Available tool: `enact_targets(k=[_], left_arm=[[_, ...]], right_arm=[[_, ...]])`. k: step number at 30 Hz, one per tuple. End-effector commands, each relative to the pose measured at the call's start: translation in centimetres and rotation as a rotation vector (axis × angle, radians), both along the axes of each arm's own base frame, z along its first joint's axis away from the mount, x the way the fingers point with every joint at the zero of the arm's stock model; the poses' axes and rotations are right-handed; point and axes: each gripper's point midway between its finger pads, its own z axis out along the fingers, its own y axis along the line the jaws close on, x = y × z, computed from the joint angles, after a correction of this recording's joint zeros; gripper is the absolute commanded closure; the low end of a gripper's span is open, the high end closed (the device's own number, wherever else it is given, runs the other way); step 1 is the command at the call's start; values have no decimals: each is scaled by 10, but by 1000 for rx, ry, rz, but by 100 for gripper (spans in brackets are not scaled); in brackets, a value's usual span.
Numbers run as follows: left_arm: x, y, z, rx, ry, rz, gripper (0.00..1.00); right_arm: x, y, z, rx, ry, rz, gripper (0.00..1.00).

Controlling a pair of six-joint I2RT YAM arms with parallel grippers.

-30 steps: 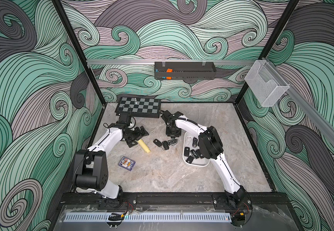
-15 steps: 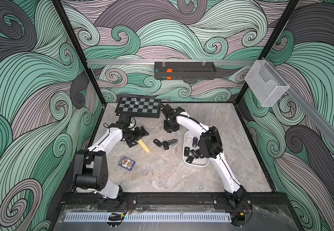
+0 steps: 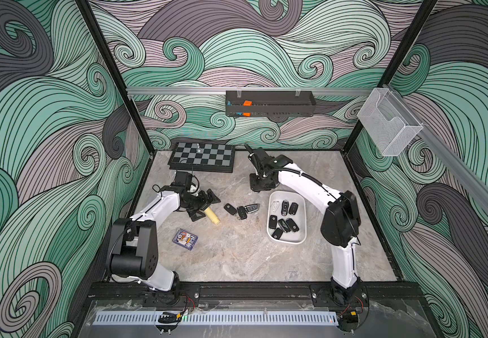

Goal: Place the car key into the storage box
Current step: Place the car key in the storage box.

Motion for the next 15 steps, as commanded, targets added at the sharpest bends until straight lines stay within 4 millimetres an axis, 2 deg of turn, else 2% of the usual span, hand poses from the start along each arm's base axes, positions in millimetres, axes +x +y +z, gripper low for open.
enact_targets(k=[1,7,11,15], left_arm=[[4,-10,6,-54,-14,-17,2],[4,-23,2,-74,0,-62,2],[6,-34,-2,-78,11,-97,3],[5,-40,-4,-78,19,-110,3]], right_arm=[[-10,-23,2,-38,-37,-19,69],[-39,-63,0,-49,-54,-99,68],[-57,-84,-20,-51,-15,-148,68],[-64,-97,-44,-54,48,-189,67]])
